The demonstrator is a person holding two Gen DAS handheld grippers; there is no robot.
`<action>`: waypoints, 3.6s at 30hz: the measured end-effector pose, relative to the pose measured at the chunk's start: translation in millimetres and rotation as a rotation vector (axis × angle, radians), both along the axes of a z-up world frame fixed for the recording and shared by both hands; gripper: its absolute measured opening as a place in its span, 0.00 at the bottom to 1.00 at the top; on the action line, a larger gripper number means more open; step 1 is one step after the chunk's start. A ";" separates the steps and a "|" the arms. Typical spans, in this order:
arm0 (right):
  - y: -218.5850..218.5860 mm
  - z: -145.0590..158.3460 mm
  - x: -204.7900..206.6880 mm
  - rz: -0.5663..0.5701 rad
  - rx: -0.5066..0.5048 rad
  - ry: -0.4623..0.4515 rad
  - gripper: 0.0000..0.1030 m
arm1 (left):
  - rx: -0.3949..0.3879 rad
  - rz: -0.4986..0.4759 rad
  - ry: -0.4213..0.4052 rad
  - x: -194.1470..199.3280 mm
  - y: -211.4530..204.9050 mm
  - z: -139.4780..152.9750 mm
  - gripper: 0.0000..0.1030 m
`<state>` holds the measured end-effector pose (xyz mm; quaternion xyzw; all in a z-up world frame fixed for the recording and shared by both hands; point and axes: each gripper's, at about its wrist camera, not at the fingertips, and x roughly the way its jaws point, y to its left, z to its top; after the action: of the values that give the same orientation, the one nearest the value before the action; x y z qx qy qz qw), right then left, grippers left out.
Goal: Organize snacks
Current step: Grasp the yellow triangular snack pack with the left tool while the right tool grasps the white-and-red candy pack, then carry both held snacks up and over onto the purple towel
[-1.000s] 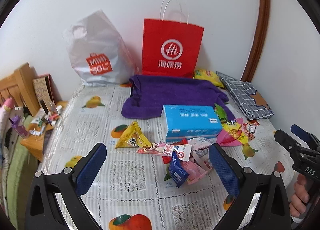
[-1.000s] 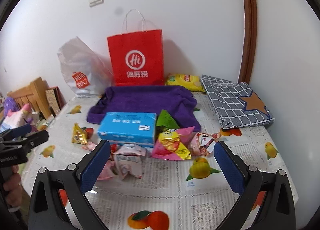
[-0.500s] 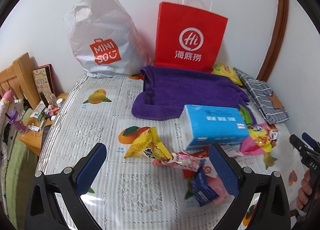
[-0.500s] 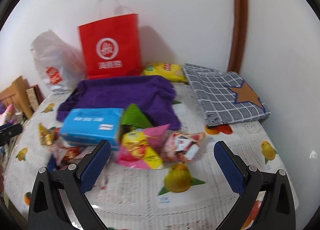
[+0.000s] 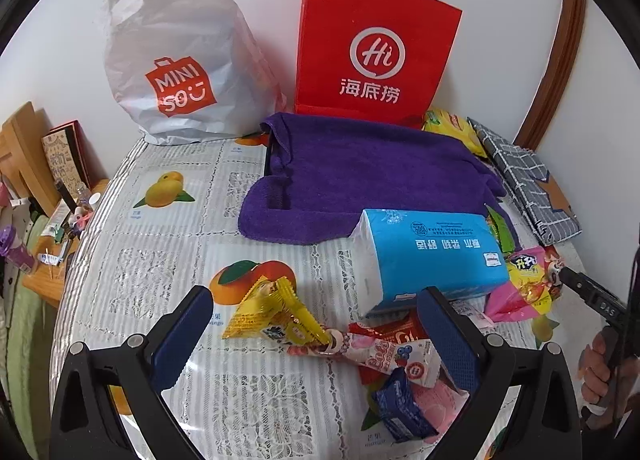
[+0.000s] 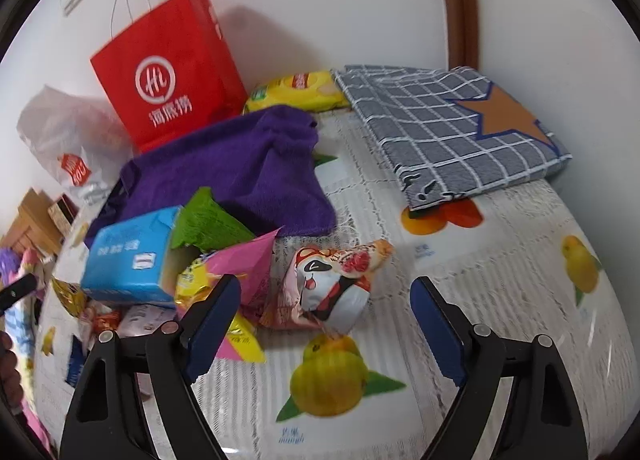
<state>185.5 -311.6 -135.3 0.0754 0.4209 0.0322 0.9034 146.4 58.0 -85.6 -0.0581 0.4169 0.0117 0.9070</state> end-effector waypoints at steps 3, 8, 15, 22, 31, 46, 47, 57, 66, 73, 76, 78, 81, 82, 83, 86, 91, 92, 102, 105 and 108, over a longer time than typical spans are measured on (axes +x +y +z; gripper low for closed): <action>4.4 -12.9 11.3 0.014 -0.009 0.027 0.81 | 0.015 0.004 0.005 1.3 0.1 -2.3 0.99; 10.5 -27.6 27.0 0.044 0.000 0.066 0.66 | 0.024 0.026 0.022 1.1 11.0 -4.9 0.99; 14.0 -28.0 24.8 0.063 -0.030 0.069 0.42 | 0.040 0.070 0.065 2.7 28.8 -17.3 0.99; 11.6 -10.9 0.1 0.050 -0.080 0.008 0.41 | 0.043 0.089 0.111 12.3 32.6 -39.6 0.99; 7.3 7.4 -35.6 0.025 -0.092 -0.025 0.41 | -0.002 0.095 0.179 35.0 36.7 -70.2 0.86; 23.3 31.0 -69.0 0.004 -0.135 -0.078 0.40 | -0.016 0.062 0.105 14.1 47.2 -45.0 0.55; 25.2 34.1 -71.4 0.006 -0.130 -0.086 0.40 | -0.027 0.059 0.099 10.8 48.2 -41.4 0.55; 54.7 51.4 -91.0 0.079 -0.113 -0.139 0.40 | -0.076 0.013 0.041 -28.4 27.8 -15.3 0.55; 75.1 67.6 -103.9 0.138 -0.070 -0.179 0.40 | -0.085 -0.053 0.011 -55.7 -0.5 11.4 0.55; 86.8 90.7 -105.6 0.154 -0.108 -0.224 0.40 | -0.057 -0.067 -0.037 -65.5 -15.2 39.9 0.55; 89.5 97.8 -102.8 0.166 -0.096 -0.237 0.40 | -0.049 -0.076 -0.061 -69.1 -17.8 50.8 0.55; 92.6 102.6 -99.5 0.170 -0.097 -0.246 0.40 | -0.048 -0.072 -0.073 -68.9 -17.9 56.7 0.55; 96.4 110.8 -91.3 0.176 -0.090 -0.253 0.40 | -0.051 -0.068 -0.077 -64.7 -17.2 64.0 0.55; 97.6 113.8 -88.1 0.177 -0.084 -0.256 0.40 | -0.053 -0.068 -0.079 -62.2 -16.7 66.7 0.55; 98.7 116.9 -84.5 0.180 -0.079 -0.258 0.40 | -0.053 -0.068 -0.081 -60.4 -16.3 68.7 0.55; 102.9 124.4 -73.7 0.186 -0.074 -0.267 0.40 | -0.051 -0.065 -0.087 -52.4 -14.8 75.0 0.55; 112.2 132.8 -46.3 0.201 -0.067 -0.264 0.41 | -0.057 -0.056 -0.082 -28.8 -9.7 80.5 0.55; 115.1 134.7 -38.0 0.206 -0.062 -0.262 0.41 | -0.058 -0.053 -0.081 -23.8 -8.6 81.1 0.55; 143.3 142.2 30.4 0.249 -0.066 -0.260 0.41 | -0.090 -0.026 -0.070 36.2 10.6 81.3 0.55; 149.2 140.1 53.1 0.251 -0.063 -0.253 0.41 | -0.089 -0.020 -0.062 55.8 15.0 78.8 0.55; 152.6 135.3 74.1 0.245 -0.060 -0.239 0.41 | -0.090 -0.018 -0.054 74.9 18.0 74.6 0.55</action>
<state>259.6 -159.0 0.0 -0.0078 0.3172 0.1382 0.9382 221.3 76.1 -11.0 -0.0954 0.3931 -0.0168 0.9144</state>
